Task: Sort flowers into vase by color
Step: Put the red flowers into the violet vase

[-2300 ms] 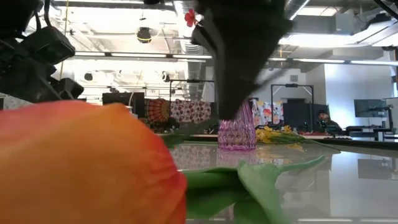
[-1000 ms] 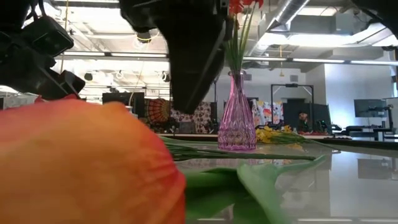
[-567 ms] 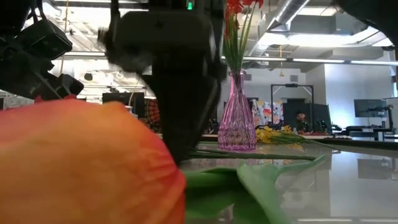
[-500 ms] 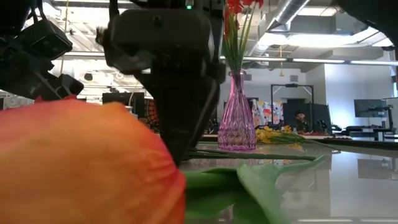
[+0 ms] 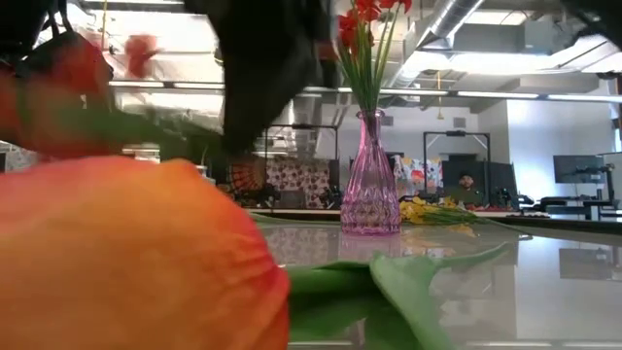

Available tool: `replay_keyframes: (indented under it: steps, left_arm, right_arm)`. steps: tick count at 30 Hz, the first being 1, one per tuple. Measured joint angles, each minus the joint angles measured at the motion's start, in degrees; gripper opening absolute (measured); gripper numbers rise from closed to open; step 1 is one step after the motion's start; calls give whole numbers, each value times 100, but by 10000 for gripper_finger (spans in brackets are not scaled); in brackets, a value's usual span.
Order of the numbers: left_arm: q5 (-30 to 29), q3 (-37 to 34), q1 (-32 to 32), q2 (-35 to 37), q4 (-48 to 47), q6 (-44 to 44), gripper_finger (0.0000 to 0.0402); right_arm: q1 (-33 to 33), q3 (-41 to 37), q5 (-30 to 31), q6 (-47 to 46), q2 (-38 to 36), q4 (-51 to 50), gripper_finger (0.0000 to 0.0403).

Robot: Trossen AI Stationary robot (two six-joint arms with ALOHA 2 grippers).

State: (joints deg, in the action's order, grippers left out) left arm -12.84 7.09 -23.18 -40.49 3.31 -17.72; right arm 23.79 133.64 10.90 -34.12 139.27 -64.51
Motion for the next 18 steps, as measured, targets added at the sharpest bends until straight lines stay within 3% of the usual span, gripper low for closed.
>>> replay_keyframes:
  steps: [3, 7, 10, 13, 15, 18]
  left_arm:
    - [-1, 0, 0, 1, -2, 0, 146]
    - [-2, 0, 0, 2, -20, -4, 146]
    - [-3, 0, 0, 0, -28, -5, 146]
    - [-58, 0, 0, 1, -24, 2, 146]
    - [-145, 0, 2, 0, -19, 2, 146]
    - [-157, 0, 2, 2, 48, 4, 146]
  right_arm:
    - [318, 0, 795, -39, -419, -20, 31]
    - [974, 6, 2663, -187, -1085, -452, 28]
    - [1603, 9, 4176, -794, -1465, -1074, 28]
    - [2171, 9, 5294, -1923, -1751, -2026, 28]
    - [2436, -33, 5585, -3017, -1935, -2584, 28]
    - [2665, -687, 5572, -3229, -2518, -2520, 28]
